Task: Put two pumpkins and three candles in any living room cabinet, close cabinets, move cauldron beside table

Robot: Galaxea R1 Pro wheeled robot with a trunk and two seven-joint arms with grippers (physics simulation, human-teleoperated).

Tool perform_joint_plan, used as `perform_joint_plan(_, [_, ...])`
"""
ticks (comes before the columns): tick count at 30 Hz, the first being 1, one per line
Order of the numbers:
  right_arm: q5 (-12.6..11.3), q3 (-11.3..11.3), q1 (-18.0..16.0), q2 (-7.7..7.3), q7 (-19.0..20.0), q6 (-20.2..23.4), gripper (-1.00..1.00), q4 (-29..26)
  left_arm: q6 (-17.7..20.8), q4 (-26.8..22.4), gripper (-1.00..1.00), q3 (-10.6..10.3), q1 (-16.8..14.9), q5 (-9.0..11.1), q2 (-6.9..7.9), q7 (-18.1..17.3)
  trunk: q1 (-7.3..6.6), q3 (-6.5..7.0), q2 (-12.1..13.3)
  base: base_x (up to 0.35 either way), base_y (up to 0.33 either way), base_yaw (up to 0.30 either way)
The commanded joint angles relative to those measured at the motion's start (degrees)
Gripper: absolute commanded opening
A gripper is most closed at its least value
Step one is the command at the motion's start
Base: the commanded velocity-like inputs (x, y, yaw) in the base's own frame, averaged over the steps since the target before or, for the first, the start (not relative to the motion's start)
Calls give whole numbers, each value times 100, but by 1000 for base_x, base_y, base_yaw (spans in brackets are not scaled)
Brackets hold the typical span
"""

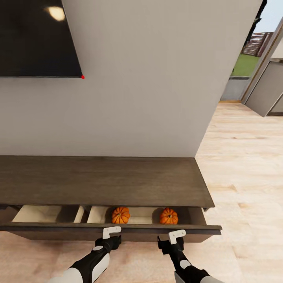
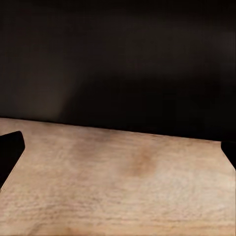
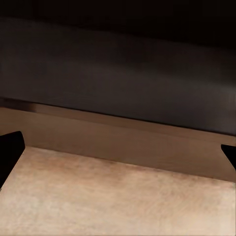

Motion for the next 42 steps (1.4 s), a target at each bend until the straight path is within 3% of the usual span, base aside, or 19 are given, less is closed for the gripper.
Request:
perform_joint_plan(1, [28,63,-2,2,2,5,100,-5,0,1,100,-1,0,0,0,0,0,1,0,336,0,0])
perform_joint_plan(17, [28,63,-6,1,2,5,100,-5,0,1,100,0,0,0,-2,0,0,1,0,288,0,0])
perform_joint_plan(36, [21,54,0,-46,11,5,100,56,-64,105,100,6,5,36,-42,5,-44,37,80,-298,0,0])
perform_joint_plan(39, [17,54,96,-43,11,5,100,156,-69,385,100,8,8,41,-39,-35,-110,90,201,-55,0,0])
perform_joint_plan(42, [8,54,222,-64,0,8,100,233,-66,857,100,12,9,44,-14,-442,-176,144,321,-9,0,0])
